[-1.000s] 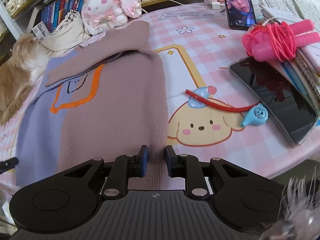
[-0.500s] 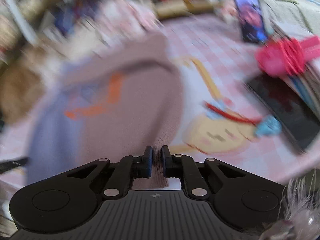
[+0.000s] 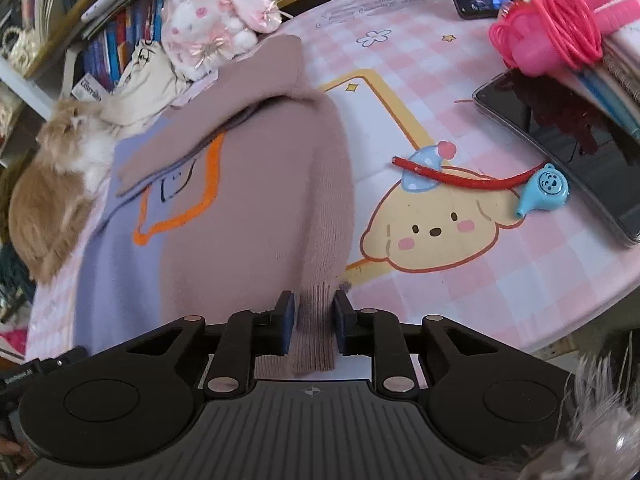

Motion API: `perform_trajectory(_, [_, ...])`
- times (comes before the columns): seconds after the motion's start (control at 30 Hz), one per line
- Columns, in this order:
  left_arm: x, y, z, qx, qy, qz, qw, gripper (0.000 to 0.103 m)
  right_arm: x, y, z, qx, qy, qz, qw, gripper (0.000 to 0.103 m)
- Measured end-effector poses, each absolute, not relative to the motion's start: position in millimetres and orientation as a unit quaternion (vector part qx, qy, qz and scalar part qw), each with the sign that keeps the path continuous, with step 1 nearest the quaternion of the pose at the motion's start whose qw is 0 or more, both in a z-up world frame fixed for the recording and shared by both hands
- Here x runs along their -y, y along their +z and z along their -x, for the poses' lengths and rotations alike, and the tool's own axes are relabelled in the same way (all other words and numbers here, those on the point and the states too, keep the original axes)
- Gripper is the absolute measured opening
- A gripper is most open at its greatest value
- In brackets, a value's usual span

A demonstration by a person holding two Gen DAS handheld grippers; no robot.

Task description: Fold clothes

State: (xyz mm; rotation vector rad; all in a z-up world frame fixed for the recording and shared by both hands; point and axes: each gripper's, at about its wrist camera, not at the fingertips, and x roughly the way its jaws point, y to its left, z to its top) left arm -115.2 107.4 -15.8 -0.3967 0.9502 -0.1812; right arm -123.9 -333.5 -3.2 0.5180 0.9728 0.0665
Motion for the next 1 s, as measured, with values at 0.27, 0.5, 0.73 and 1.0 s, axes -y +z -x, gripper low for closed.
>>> perform_trajectory(0.27, [-91.6, -8.0, 106.5, -0.453, -0.073, 0.131, 0.879, 0.004, 314.2, 11.1, 115.2, -0.444, 0.049, -0.174, 0.877, 0.009])
perform_trajectory(0.5, [-86.6, 18.6, 112.8, -0.402, -0.106, 0.114, 0.902, 0.005, 319.7, 30.3, 128.9, -0.383, 0.098, -0.199, 0.897, 0.009])
perform_trajectory(0.73, [-108.5, -8.4, 116.2, -0.451, -0.070, 0.167, 0.874, 0.009, 333.3, -0.4, 120.7, -0.462, 0.040, -0.222, 0.858, 0.014])
perform_trajectory(1.0, [-100.4, -11.6, 115.3, -0.448, -0.094, 0.172, 0.872, 0.009, 320.1, 4.6, 119.7, -0.461, 0.054, -0.192, 0.865, 0.011])
